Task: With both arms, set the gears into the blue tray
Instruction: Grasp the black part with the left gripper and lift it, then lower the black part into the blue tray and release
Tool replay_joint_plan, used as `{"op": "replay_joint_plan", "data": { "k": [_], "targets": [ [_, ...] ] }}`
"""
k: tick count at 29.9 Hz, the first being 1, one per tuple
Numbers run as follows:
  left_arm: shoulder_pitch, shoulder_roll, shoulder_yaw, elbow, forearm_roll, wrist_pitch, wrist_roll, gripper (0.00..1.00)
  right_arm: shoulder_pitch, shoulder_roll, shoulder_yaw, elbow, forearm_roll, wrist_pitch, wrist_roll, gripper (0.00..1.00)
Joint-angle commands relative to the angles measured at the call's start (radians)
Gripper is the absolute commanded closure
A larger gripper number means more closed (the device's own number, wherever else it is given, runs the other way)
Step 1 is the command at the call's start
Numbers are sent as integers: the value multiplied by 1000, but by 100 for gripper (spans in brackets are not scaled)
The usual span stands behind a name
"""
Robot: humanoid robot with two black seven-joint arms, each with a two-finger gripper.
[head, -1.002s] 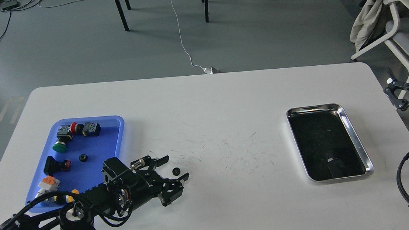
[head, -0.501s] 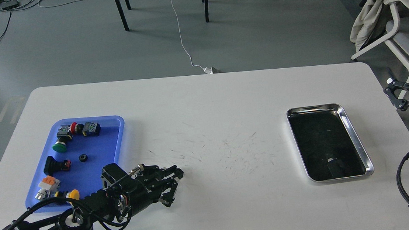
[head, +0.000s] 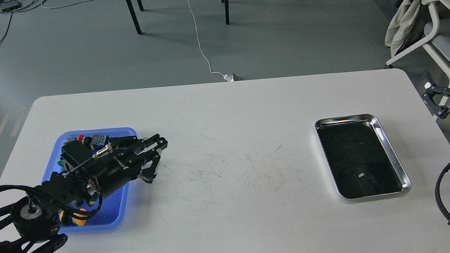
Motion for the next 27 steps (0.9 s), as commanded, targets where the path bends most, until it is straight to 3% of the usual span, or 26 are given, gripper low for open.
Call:
{"op": "replay_joint_plan", "data": {
  "k": [1, 4, 10, 27],
  "targets": [
    [11, 133, -6, -14, -81, 52, -40, 92, 6, -1, -3, 1, 0, 0, -1, 1],
    [71, 186, 15, -9, -161, 117, -58, 92, 6, -1, -5, 2, 0, 0, -1, 1],
    [201, 158, 18, 25, -232, 214, -109, 90, 6, -1, -6, 1, 0, -2, -1, 1],
    [278, -30, 23, 270, -220, 212, -116, 88, 4, -1, -8, -4, -2, -5, -1, 1]
  ]
}}
